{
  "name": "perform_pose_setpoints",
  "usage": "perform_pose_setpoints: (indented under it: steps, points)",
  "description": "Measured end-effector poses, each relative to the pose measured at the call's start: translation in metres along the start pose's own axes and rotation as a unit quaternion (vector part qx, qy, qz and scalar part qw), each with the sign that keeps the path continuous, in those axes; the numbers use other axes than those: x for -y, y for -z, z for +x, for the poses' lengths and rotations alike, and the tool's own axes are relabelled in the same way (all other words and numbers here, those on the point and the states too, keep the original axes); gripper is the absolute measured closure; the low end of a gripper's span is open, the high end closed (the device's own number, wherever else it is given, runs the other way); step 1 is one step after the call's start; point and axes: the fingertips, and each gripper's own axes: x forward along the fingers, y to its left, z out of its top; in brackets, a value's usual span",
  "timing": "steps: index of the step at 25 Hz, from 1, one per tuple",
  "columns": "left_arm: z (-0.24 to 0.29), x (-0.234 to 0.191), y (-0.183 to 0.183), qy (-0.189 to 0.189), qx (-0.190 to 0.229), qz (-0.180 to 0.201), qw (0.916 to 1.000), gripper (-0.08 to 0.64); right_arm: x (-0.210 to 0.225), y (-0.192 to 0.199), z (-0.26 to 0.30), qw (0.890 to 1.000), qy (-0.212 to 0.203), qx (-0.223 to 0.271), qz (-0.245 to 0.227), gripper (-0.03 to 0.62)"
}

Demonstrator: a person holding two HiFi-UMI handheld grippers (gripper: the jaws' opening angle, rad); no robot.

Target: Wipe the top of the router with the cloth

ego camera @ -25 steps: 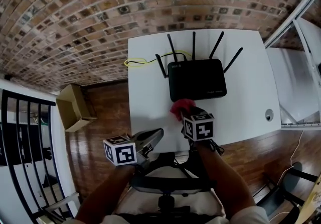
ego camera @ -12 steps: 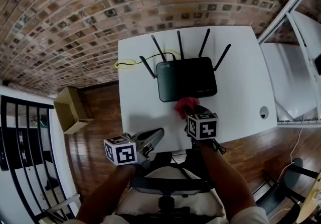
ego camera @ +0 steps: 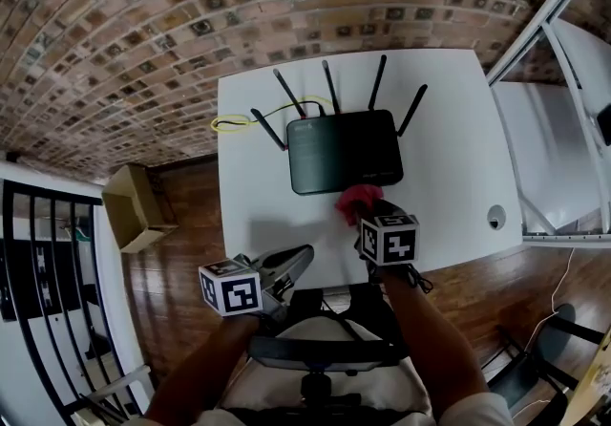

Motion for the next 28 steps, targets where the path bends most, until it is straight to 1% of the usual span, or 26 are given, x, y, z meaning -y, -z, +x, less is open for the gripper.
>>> perform_pose_setpoints:
  steps: [14,19,28]
  points:
    - [0.03,0.014,0.002,-0.003,0.003,-0.006,1.0,0.551,0.031,-0.003,-0.01,1.0,-0.006,-0.006,-0.013,0.489]
    - [0.041,0.019,-0.001,-0.003,0.007,0.001,1.0,0.551,0.042,-0.006,-0.015,1.0,-0.006,-0.004,-0.013,0.489]
    - [0.059,0.025,0.002,-0.009,0.007,-0.009,0.9999,0.551,0.057,-0.006,-0.018,0.999,-0.022,-0.004,-0.024,0.489]
